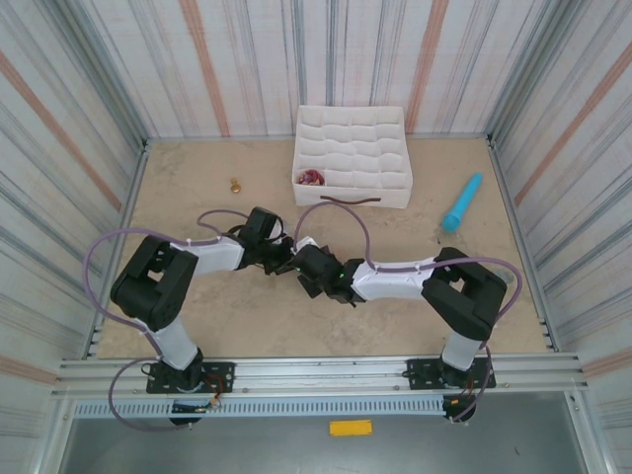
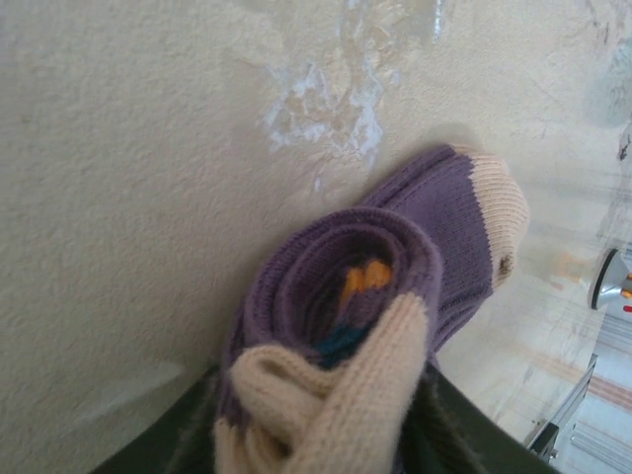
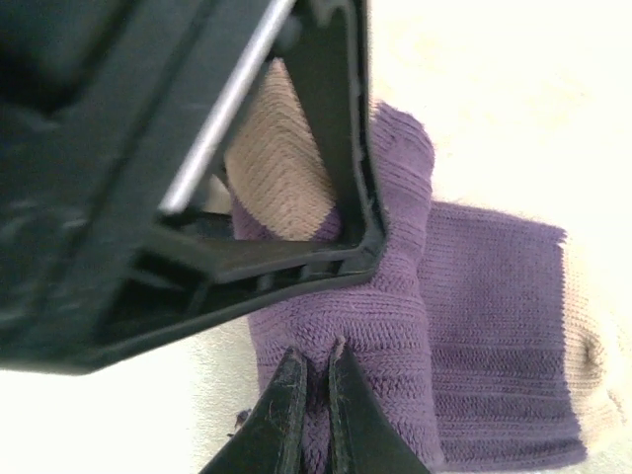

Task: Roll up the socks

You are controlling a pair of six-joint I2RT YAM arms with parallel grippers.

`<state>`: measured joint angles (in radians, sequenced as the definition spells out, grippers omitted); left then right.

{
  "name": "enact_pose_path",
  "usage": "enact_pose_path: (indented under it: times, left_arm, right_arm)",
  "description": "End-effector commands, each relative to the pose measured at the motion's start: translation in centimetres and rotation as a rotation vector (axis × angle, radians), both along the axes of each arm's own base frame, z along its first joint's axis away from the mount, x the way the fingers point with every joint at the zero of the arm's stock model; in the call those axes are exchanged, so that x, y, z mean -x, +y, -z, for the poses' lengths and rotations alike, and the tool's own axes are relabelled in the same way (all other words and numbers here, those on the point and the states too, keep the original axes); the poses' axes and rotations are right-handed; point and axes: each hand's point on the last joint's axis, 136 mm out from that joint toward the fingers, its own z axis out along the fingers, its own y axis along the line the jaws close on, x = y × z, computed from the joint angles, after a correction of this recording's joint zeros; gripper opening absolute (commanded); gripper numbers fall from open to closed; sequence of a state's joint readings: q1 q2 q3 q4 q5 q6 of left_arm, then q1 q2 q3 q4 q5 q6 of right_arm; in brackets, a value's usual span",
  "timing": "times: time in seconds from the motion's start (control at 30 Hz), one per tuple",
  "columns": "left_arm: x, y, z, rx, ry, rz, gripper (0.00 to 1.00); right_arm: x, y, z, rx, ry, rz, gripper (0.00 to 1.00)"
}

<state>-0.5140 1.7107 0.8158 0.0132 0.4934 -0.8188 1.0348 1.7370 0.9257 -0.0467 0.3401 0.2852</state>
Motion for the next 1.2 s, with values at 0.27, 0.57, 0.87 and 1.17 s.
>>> enact_pose_path:
  times: [0.27,0.57,0.87,1.17]
  left_arm:
    - [0.6,0.8,-3.3,0.008,-0.101,0.039,0.60]
    - [0.2,0.6,-3.2,0.012,-0.123,0.047,0.60]
    - [-0.7,-2.1,-2.3,-0.030,-0.126,0.088,0.60]
    - [-3.4,-4.0,-1.5,-0.024,-0.151,0.046,0.60]
  right_arm:
    - [2.3,-4.0,4.5,-0.246,0.452,0.046,0.00]
    - [0.6,-5.1,4.3,-0.652,0.751,0.150,0.00]
    - [-1.6,-7.4,5.4,-0.859,0.912,0.301,0.00]
    - [-1.9,-8.4,6.3,-0.865,0.965,0.347,0.00]
